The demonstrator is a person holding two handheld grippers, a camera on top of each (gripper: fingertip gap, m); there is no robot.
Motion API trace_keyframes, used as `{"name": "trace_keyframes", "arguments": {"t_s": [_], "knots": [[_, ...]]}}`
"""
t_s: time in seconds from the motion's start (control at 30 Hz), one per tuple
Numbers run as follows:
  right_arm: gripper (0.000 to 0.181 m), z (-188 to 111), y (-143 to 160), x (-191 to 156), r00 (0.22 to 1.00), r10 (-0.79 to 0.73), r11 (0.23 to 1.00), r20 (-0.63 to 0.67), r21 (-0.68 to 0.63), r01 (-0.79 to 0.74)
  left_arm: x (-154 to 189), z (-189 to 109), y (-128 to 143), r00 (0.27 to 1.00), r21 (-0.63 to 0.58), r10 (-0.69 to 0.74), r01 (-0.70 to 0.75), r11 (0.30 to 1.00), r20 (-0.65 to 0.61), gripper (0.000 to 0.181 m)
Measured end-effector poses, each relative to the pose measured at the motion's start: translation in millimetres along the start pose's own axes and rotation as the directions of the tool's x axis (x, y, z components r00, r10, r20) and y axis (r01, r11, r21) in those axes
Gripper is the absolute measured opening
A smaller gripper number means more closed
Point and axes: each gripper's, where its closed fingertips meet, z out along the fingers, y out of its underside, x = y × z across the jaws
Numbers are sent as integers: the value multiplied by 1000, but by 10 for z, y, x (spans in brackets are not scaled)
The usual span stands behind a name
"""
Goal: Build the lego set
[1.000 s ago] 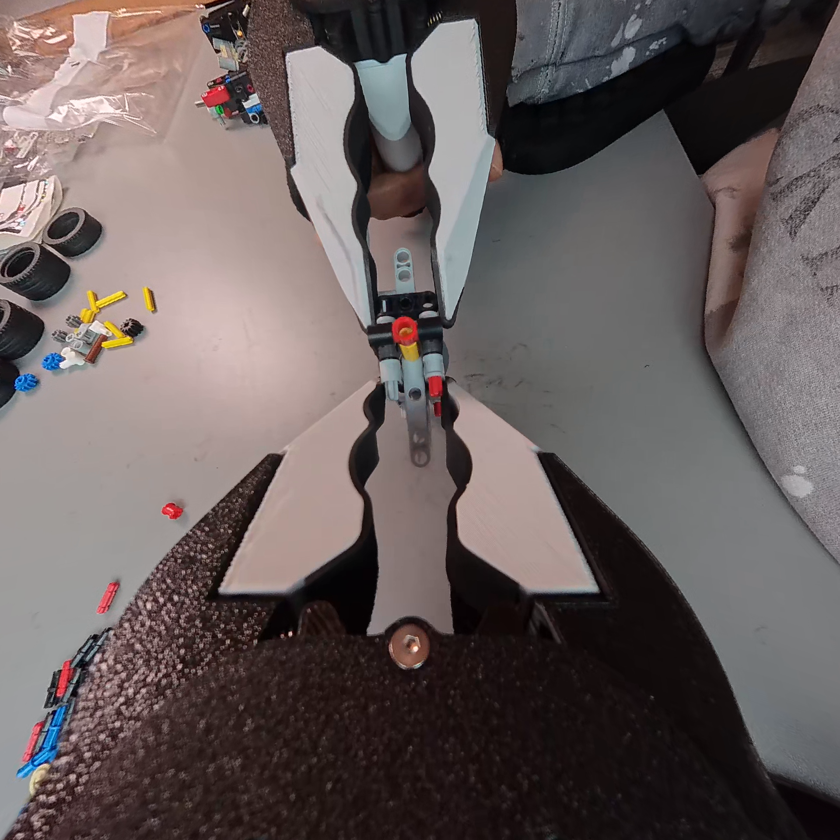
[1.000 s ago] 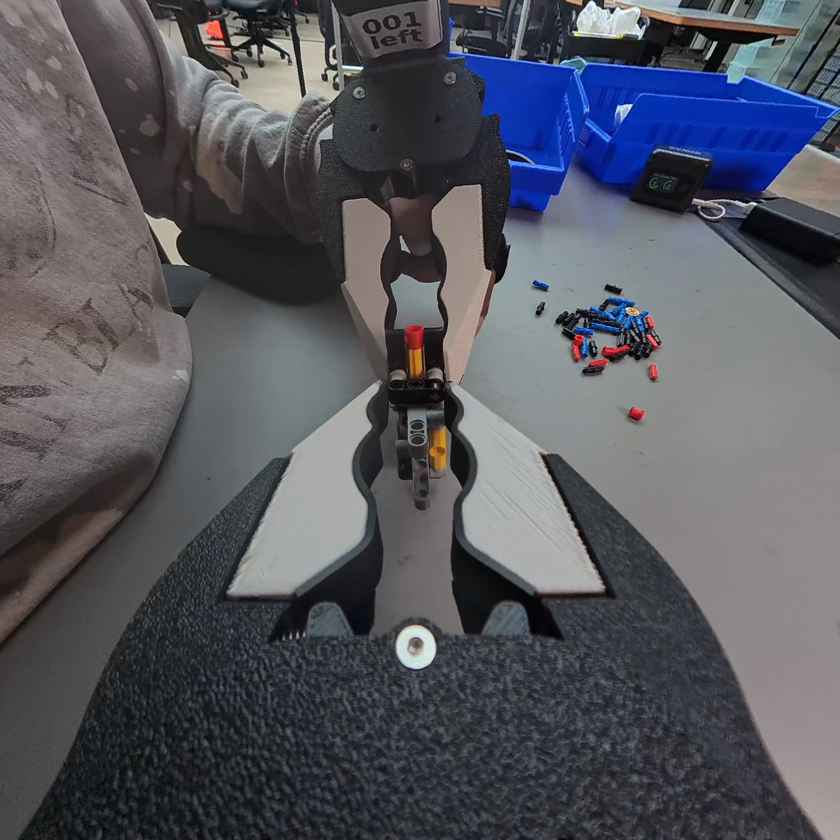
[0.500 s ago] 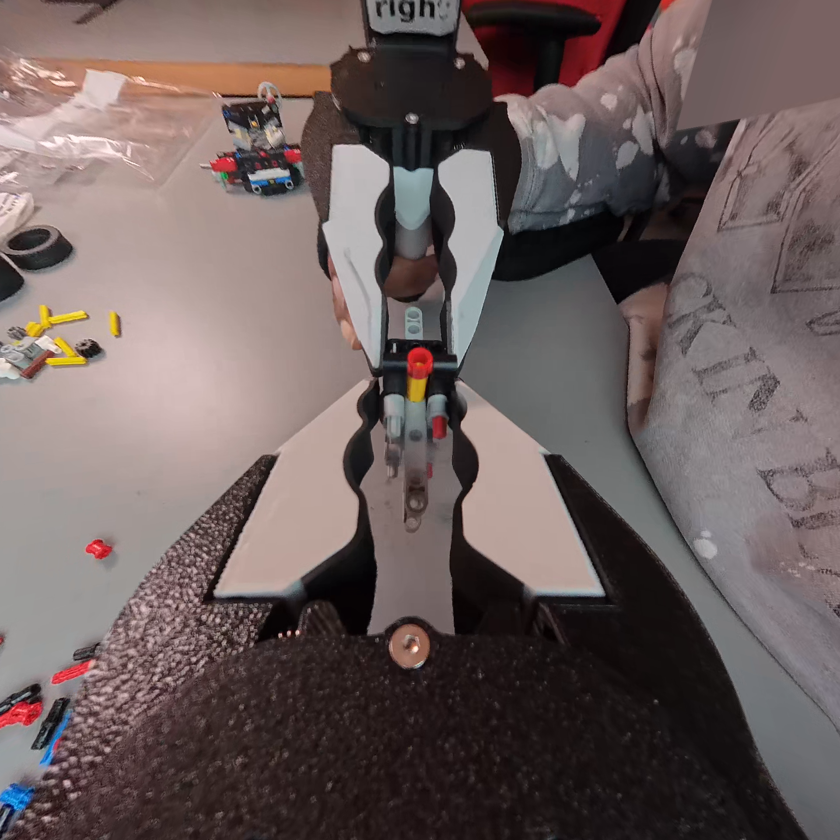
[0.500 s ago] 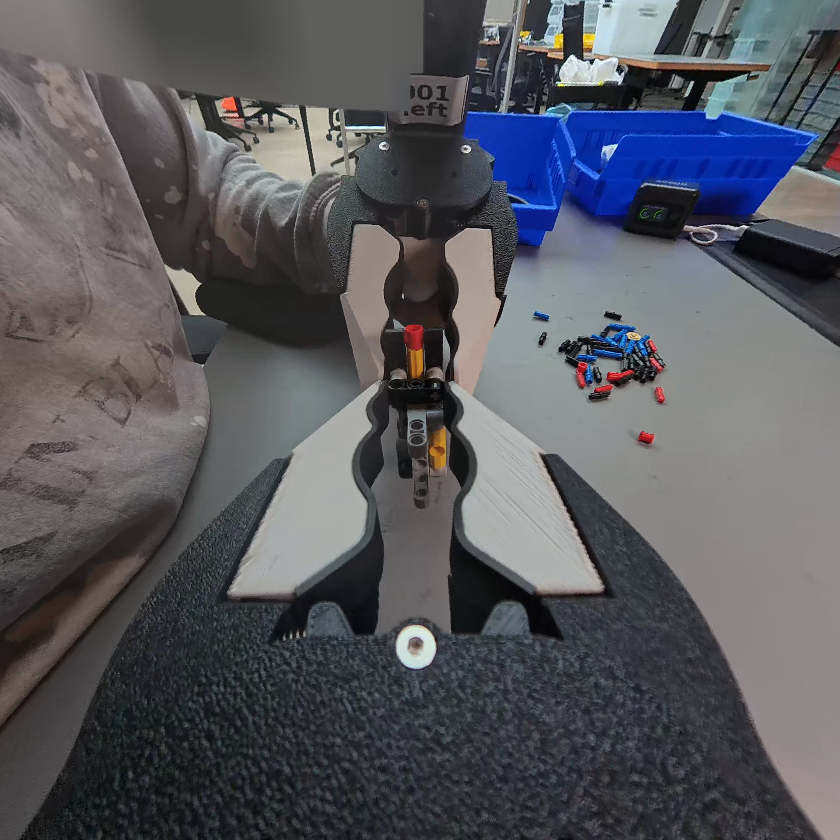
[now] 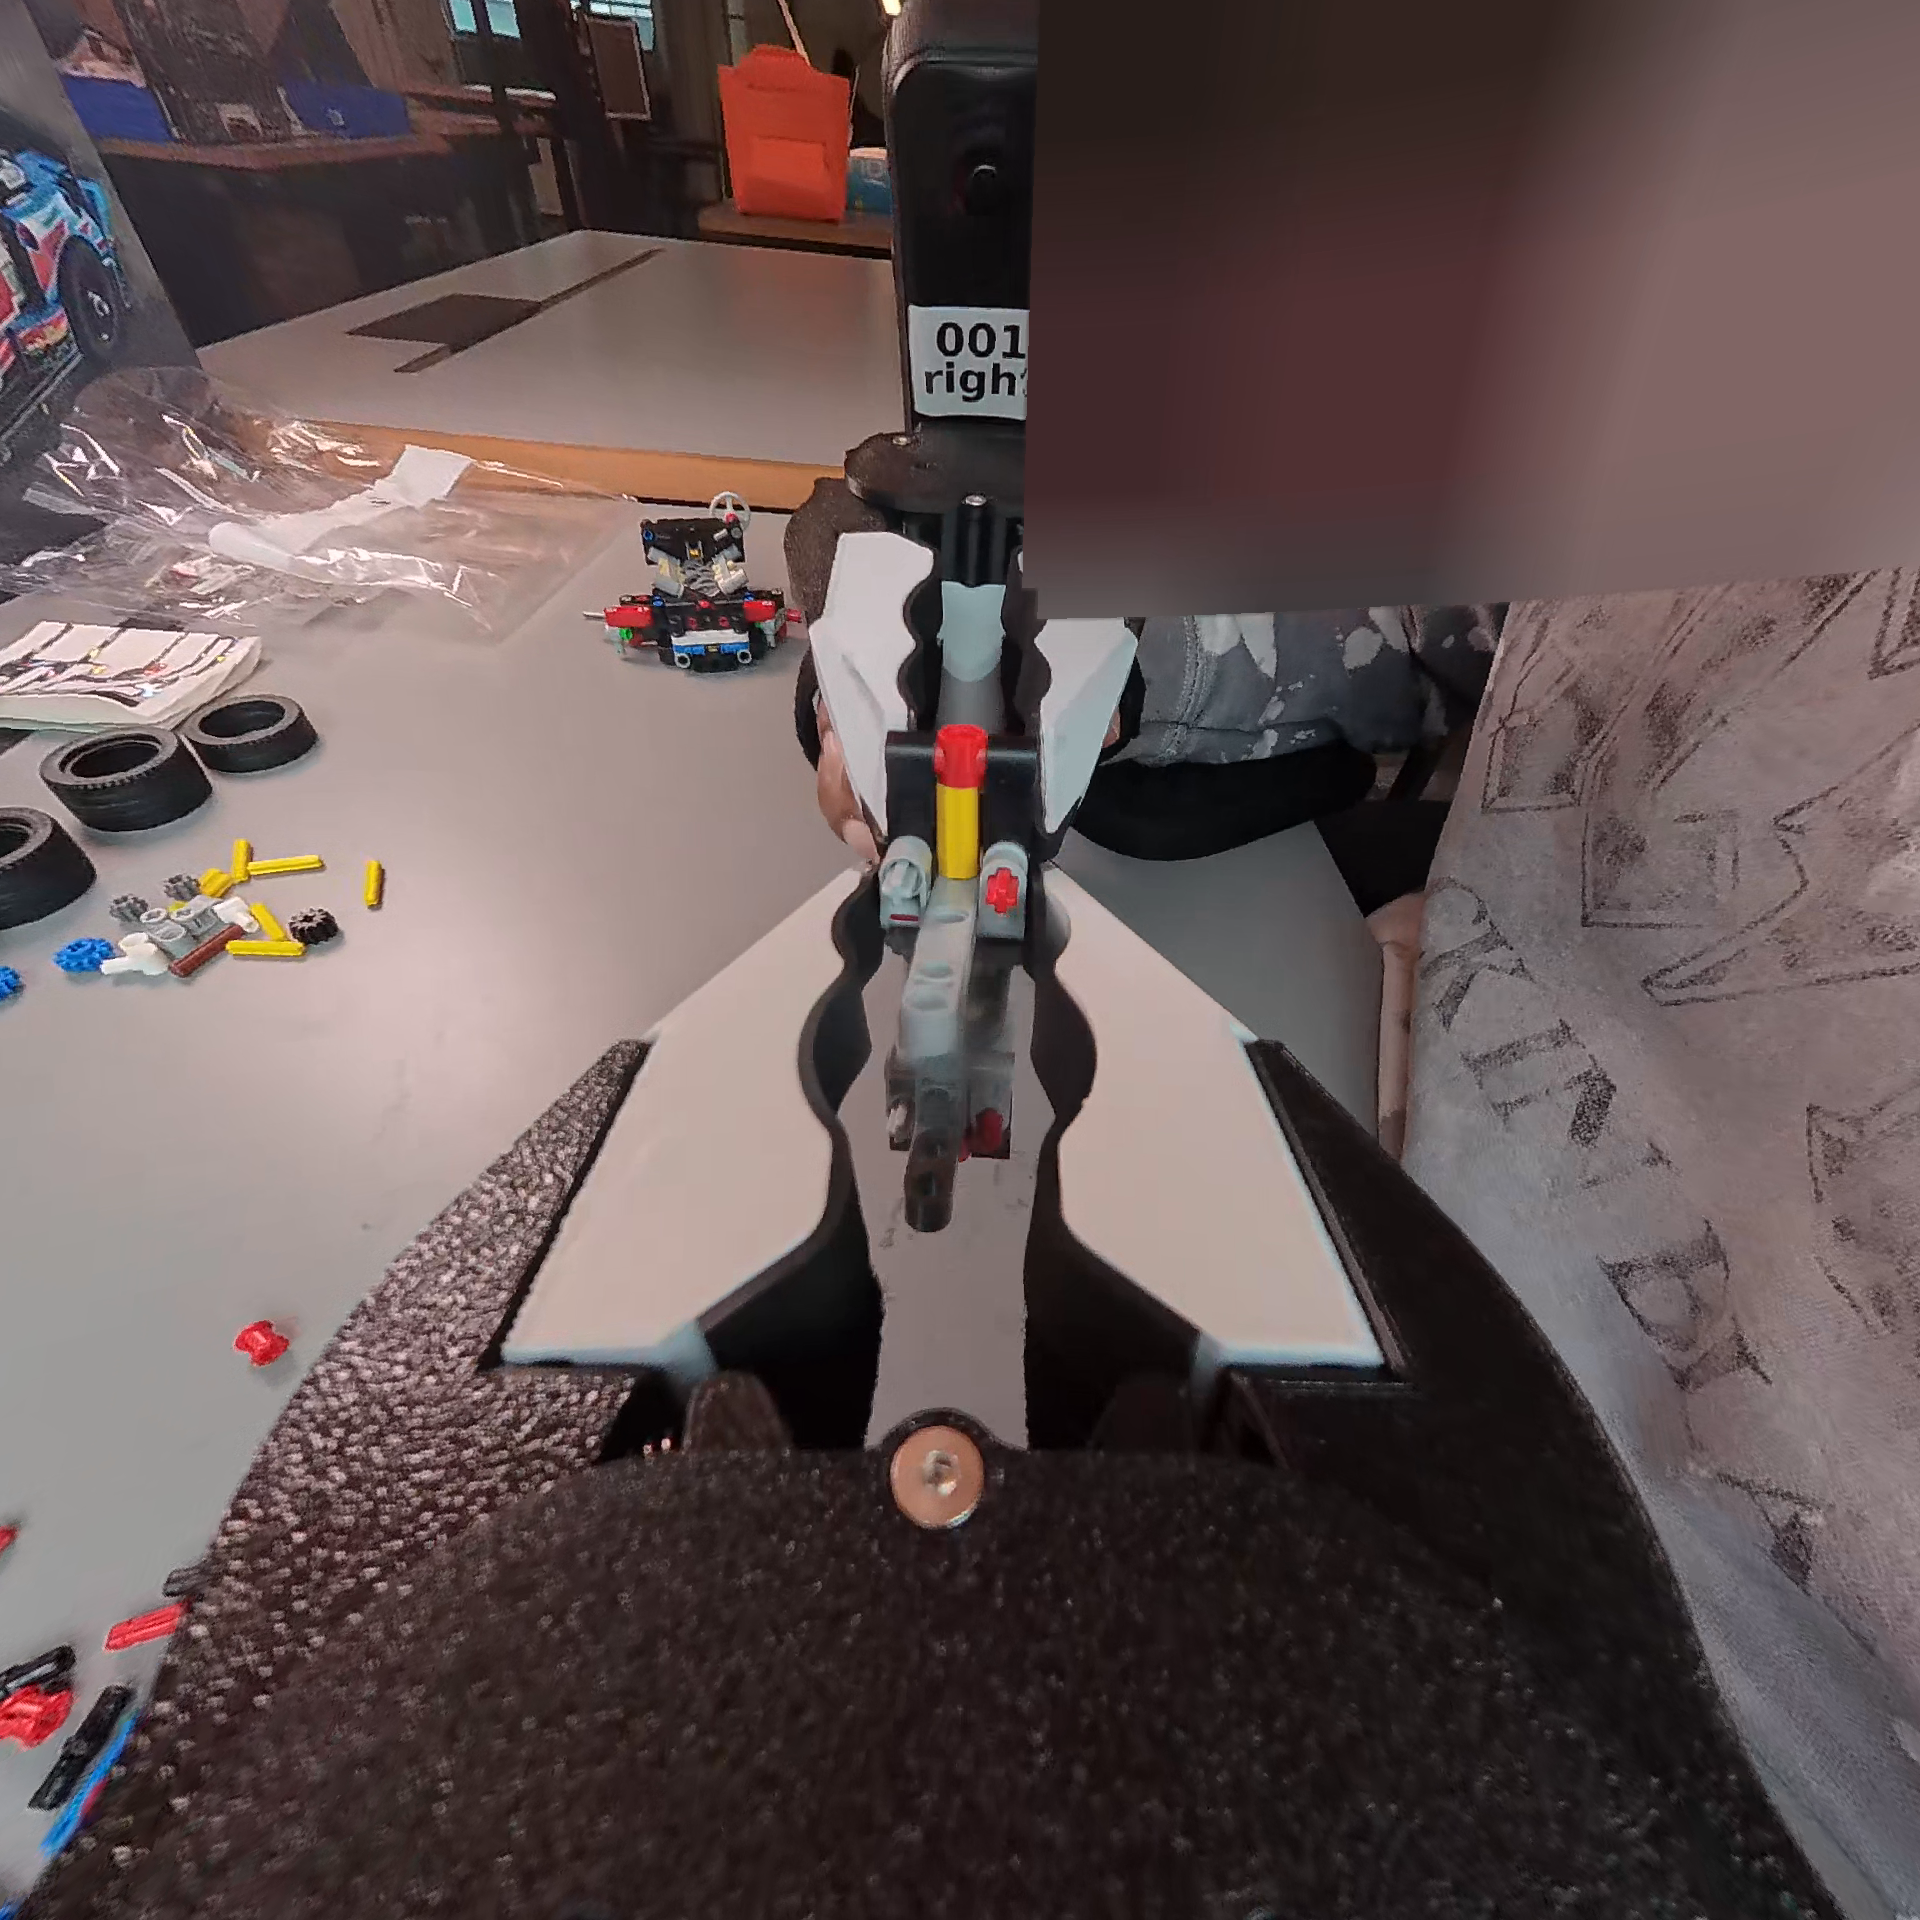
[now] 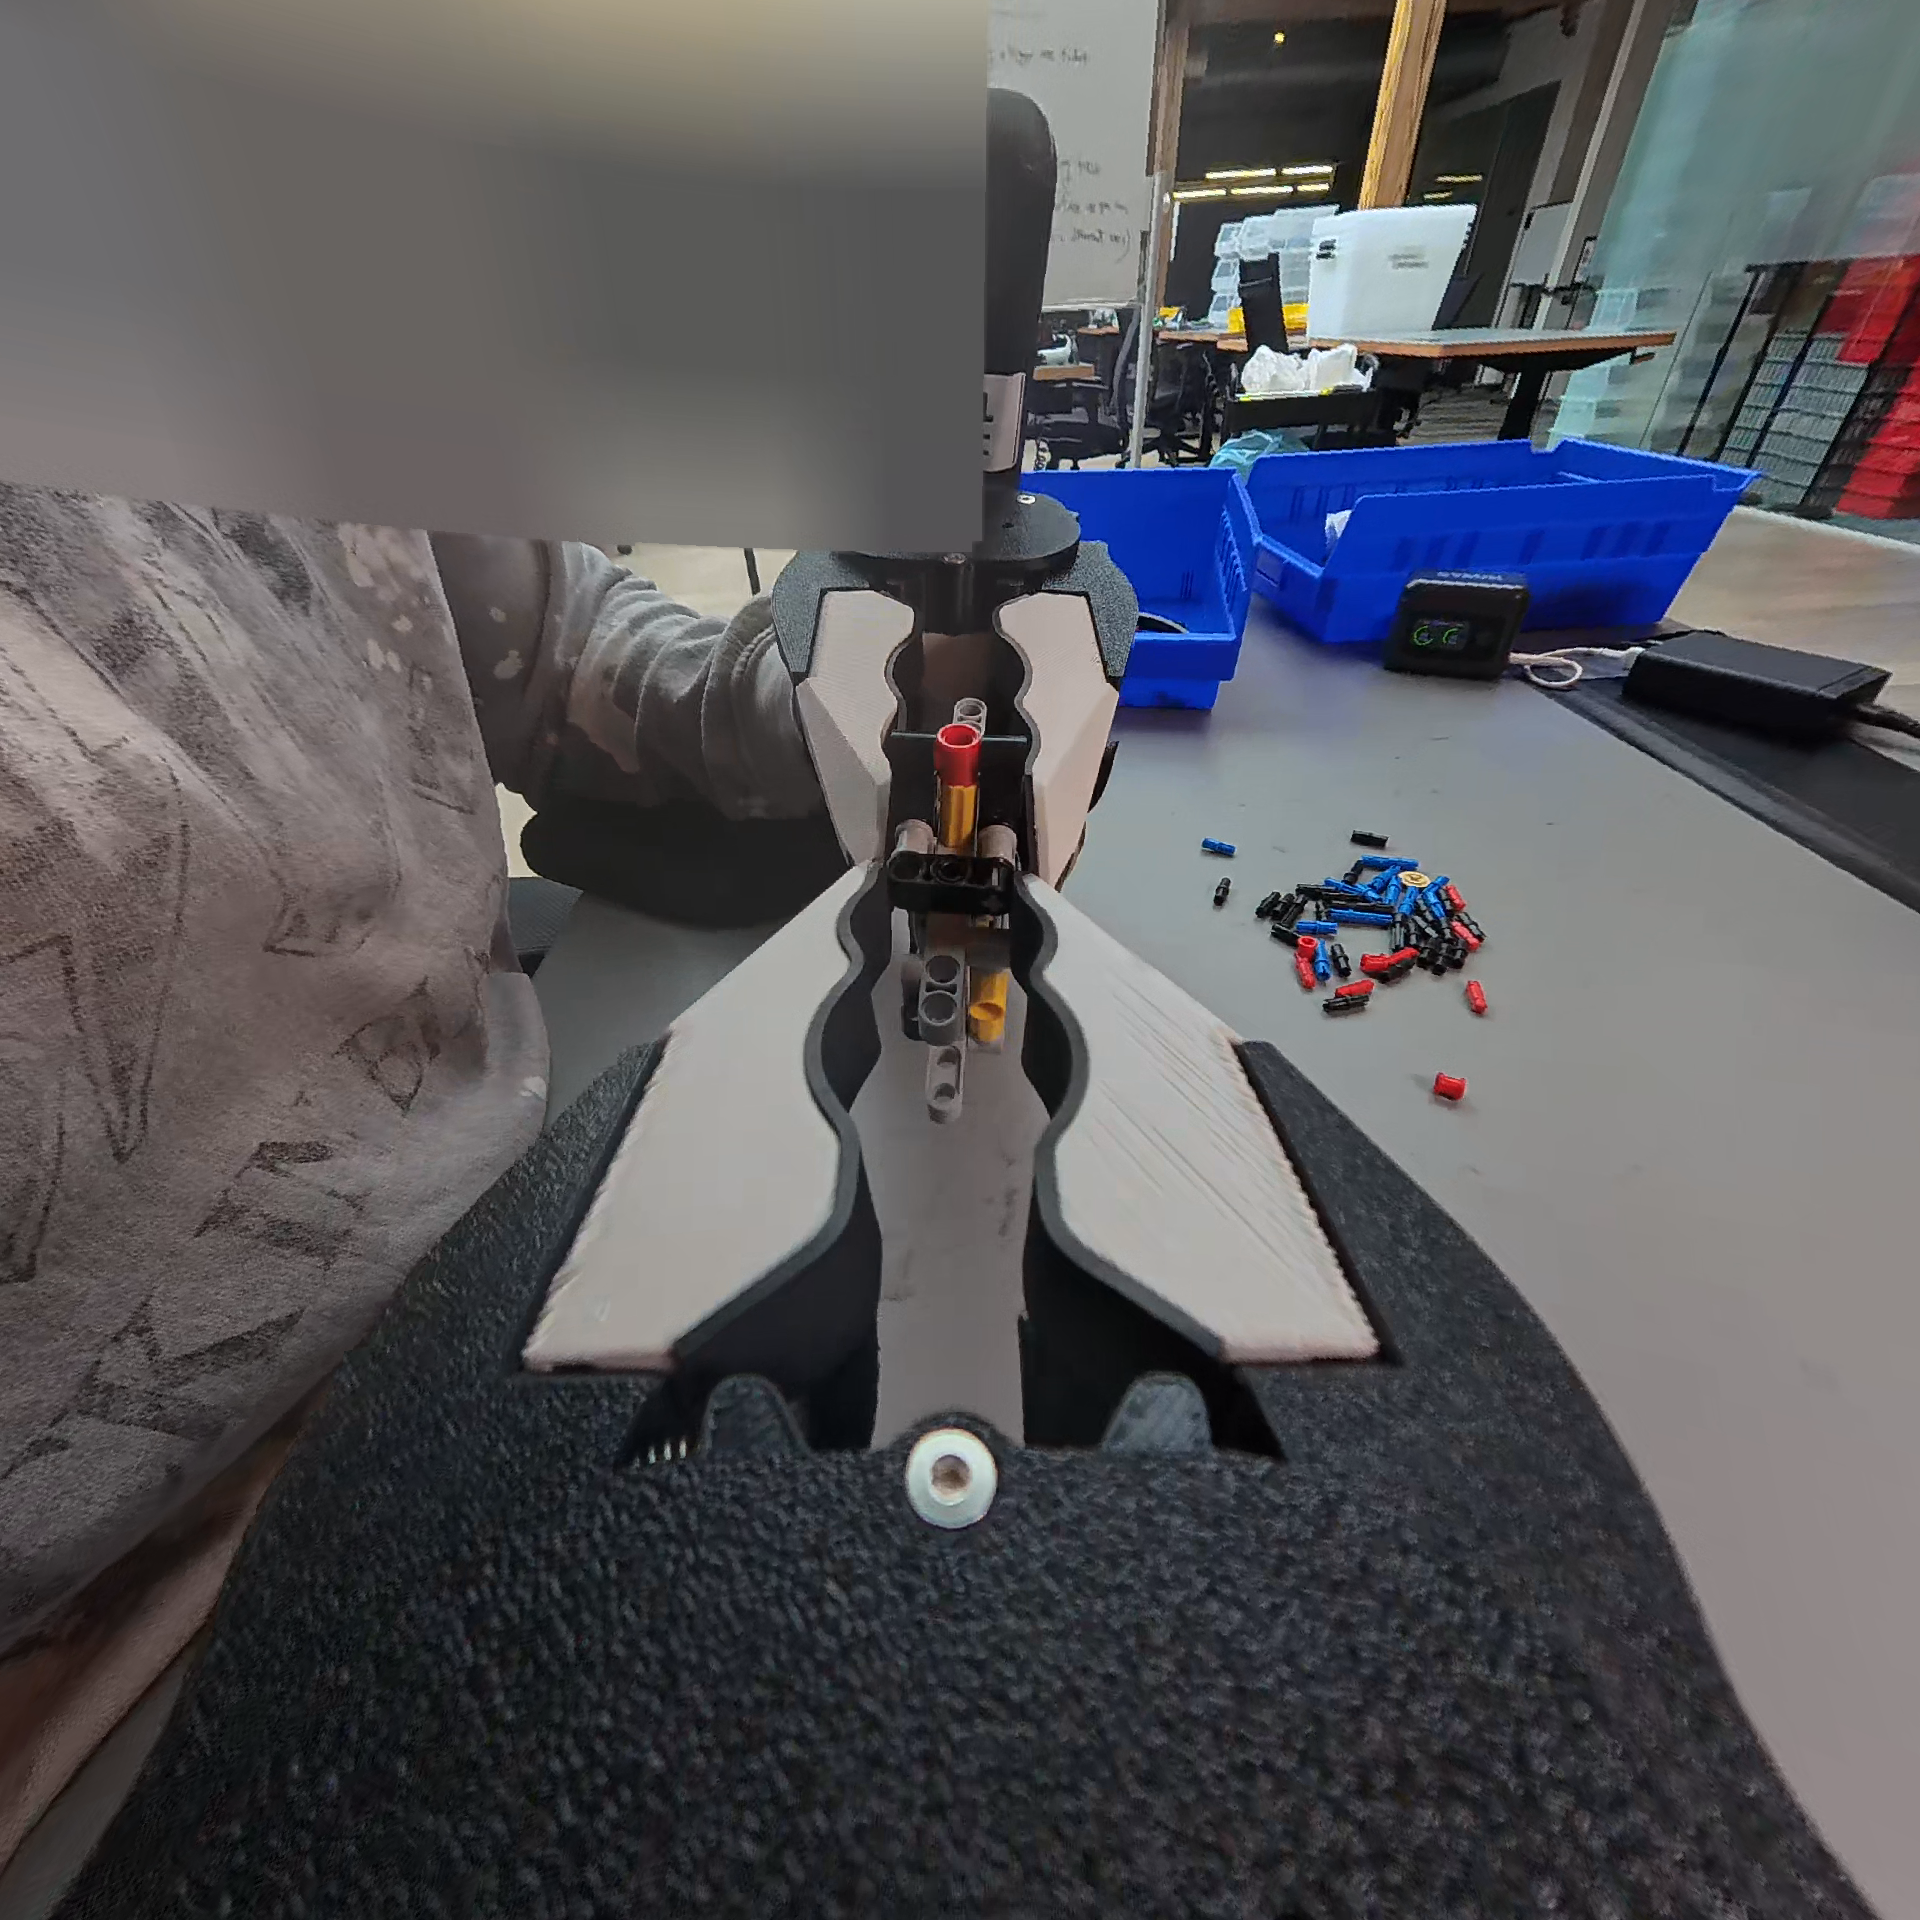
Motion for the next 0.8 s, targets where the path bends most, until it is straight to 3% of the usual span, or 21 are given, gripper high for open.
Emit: {"name": "trace_keyframes", "arguments": {"t_s": [0.63,0.67,0.7,0.73,0.8], "knots": [[19,-94,85,101,998,53,999,-24,12,-53,-113,8,32,997,45,-78,78,996,10,27],[0,-234,58,230,995,52,998,-91,52,-48,-217,-94,7,994,82,-96,92,992,46,27],[0,-472,51,413,982,106,991,-156,93,-92,-417,-367,-133,983,202,-155,134,970,94,23],[0,-521,14,440,978,127,986,-163,130,-106,-560,-519,-211,971,269,-197,156,950,133,17],[0,-91,157,240,990,-18,1000,-141,-2,18,-359,-116,-12,990,114,-99,87,990,102,27]]}}
